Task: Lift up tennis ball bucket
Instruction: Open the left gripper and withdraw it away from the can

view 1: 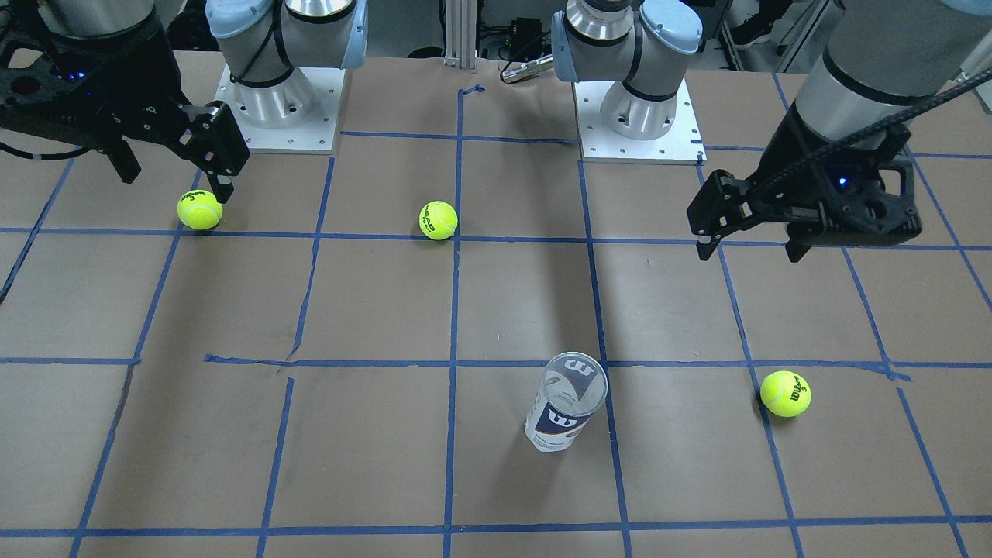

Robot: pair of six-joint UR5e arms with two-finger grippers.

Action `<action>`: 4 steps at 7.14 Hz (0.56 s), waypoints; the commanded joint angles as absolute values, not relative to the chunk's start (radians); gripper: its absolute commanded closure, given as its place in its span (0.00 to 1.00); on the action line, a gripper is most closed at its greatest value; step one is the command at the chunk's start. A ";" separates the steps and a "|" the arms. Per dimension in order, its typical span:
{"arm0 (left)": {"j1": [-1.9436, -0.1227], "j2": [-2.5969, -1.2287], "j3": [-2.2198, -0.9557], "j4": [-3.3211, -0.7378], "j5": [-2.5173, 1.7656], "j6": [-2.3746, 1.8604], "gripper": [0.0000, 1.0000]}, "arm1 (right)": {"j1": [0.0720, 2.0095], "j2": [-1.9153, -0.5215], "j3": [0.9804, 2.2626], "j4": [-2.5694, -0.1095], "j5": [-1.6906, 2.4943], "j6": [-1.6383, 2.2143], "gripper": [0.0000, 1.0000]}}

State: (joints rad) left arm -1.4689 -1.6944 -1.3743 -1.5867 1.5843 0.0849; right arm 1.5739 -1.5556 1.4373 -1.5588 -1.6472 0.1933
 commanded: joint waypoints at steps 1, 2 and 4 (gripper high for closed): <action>-1.421 -1.626 -1.460 -1.582 1.578 0.054 0.00 | 1.574 -1.555 1.437 -1.559 -1.647 0.193 0.00; -1.402 -1.611 -1.480 -1.582 1.575 0.054 0.00 | 1.574 -1.555 1.437 -1.557 -1.647 0.192 0.00; -1.387 -1.605 -1.494 -1.583 1.574 0.055 0.00 | 1.572 -1.555 1.439 -1.562 -1.649 0.189 0.00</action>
State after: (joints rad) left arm -1.3945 -1.6117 -1.4816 -1.5826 1.5743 0.0556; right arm 1.5736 -1.5555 1.4376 -1.5581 -1.6479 0.1912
